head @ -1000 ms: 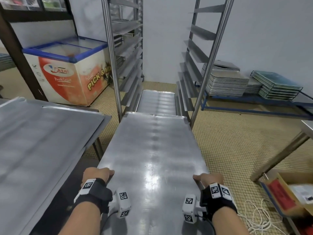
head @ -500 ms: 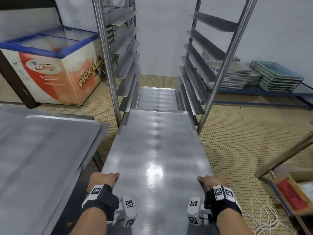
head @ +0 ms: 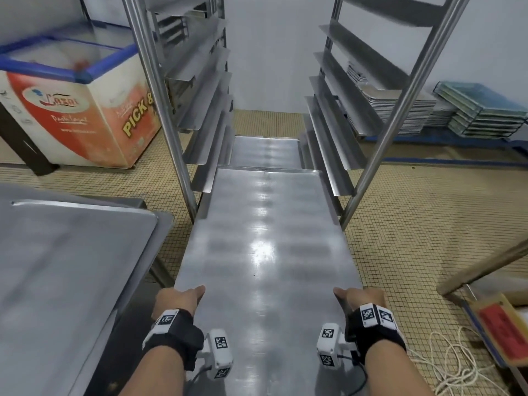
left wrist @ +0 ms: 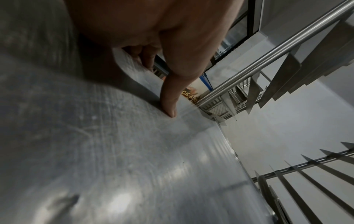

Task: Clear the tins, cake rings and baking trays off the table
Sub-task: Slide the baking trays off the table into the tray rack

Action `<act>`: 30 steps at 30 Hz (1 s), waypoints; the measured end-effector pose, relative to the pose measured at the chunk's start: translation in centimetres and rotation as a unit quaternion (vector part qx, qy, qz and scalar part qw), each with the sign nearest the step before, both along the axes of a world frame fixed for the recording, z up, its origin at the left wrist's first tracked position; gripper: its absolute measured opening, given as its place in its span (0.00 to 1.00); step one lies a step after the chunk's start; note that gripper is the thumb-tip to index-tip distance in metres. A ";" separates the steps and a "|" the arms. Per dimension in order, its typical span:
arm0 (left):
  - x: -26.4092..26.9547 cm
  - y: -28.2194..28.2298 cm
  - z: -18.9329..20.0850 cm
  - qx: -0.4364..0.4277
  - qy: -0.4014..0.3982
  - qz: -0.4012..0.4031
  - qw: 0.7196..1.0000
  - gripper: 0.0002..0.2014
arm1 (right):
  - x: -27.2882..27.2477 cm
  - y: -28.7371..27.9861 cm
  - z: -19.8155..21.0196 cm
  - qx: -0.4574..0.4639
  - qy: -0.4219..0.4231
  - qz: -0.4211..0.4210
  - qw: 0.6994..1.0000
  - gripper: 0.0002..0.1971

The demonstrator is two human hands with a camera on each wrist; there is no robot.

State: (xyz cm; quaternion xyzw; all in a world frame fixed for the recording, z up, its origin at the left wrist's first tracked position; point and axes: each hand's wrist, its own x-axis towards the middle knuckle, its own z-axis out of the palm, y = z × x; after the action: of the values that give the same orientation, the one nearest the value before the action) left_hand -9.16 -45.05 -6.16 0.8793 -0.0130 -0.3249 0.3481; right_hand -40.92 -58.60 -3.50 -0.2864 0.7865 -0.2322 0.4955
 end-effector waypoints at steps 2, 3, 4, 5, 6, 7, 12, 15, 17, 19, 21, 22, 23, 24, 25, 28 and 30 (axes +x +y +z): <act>0.3 -1.3 -0.5 -0.007 0.008 0.005 1.000 0.30 | 0.4 -1.4 -0.4 0.006 -0.005 -0.005 1.000 0.32; 0.4 -2.0 -0.8 -0.014 0.013 0.010 1.000 0.27 | 0.7 -2.1 -0.6 0.007 -0.001 -0.004 1.000 0.31; 0.6 -2.7 -1.1 -0.020 0.018 0.015 1.000 0.24 | 1.0 -3.0 -1.1 0.009 0.000 -0.001 1.000 0.30; 0.7 -3.4 -1.4 -0.025 0.020 0.017 0.999 0.22 | 1.3 -3.8 -1.7 0.009 0.008 -0.004 1.000 0.30; 0.7 -4.0 -1.5 -0.030 0.023 0.020 0.999 0.21 | 1.7 -4.6 -1.9 0.008 0.014 -0.004 1.000 0.30; 0.8 -4.7 -1.7 -0.036 0.023 0.025 0.999 0.21 | 2.0 -5.3 -2.5 0.005 0.019 -0.002 1.000 0.30; 1.1 -8.0 -2.4 -0.032 0.015 0.038 0.999 0.25 | 2.7 -9.1 -4.9 0.009 0.032 0.009 0.999 0.28; 1.8 -10.0 -2.7 -0.027 0.004 0.045 0.999 0.31 | 3.0 -11.0 -5.4 0.000 0.040 0.028 0.999 0.26; 2.3 -11.4 -2.8 -0.015 0.000 0.047 0.999 0.35 | 3.3 -12.4 -5.7 -0.002 0.038 0.025 0.999 0.23; 2.8 -12.8 -3.0 -0.002 -0.003 0.046 0.999 0.39 | 3.8 -13.7 -5.9 -0.009 0.041 0.034 0.999 0.23; 3.3 -14.1 -3.2 0.008 -0.006 0.042 0.999 0.42 | 4.4 -15.1 -6.1 -0.010 0.041 0.032 0.999 0.25; 3.6 -14.8 -3.3 0.013 -0.003 0.043 0.999 0.45 | 4.7 -15.8 -6.4 -0.013 0.044 0.030 0.998 0.27; 3.9 -15.4 -3.4 0.015 0.000 0.045 0.999 0.46 | 5.0 -16.4 -6.4 -0.013 0.049 0.029 0.998 0.29; 4.2 -16.0 -3.6 0.015 0.005 0.050 0.999 0.47 | 5.3 -17.1 -6.5 -0.013 0.051 0.031 0.998 0.29; 4.6 -16.5 -3.8 0.012 0.006 0.054 0.998 0.47 | 5.6 -17.9 -6.7 -0.012 0.052 0.031 0.998 0.29; 5.8 -18.4 -4.0 0.018 0.004 0.045 0.999 0.47 | 6.4 -19.9 -7.0 -0.010 0.052 0.023 0.998 0.30; 6.5 -19.6 -3.9 0.036 0.000 0.016 0.999 0.45 | 6.9 -21.2 -7.2 -0.007 0.061 0.026 0.998 0.31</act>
State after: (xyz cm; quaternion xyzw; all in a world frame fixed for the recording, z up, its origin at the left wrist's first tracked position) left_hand -2.64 -64.67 -10.07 0.8914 0.0129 -0.3190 0.3216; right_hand -34.00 -79.77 -10.68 -0.3238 0.8062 -0.2063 0.4502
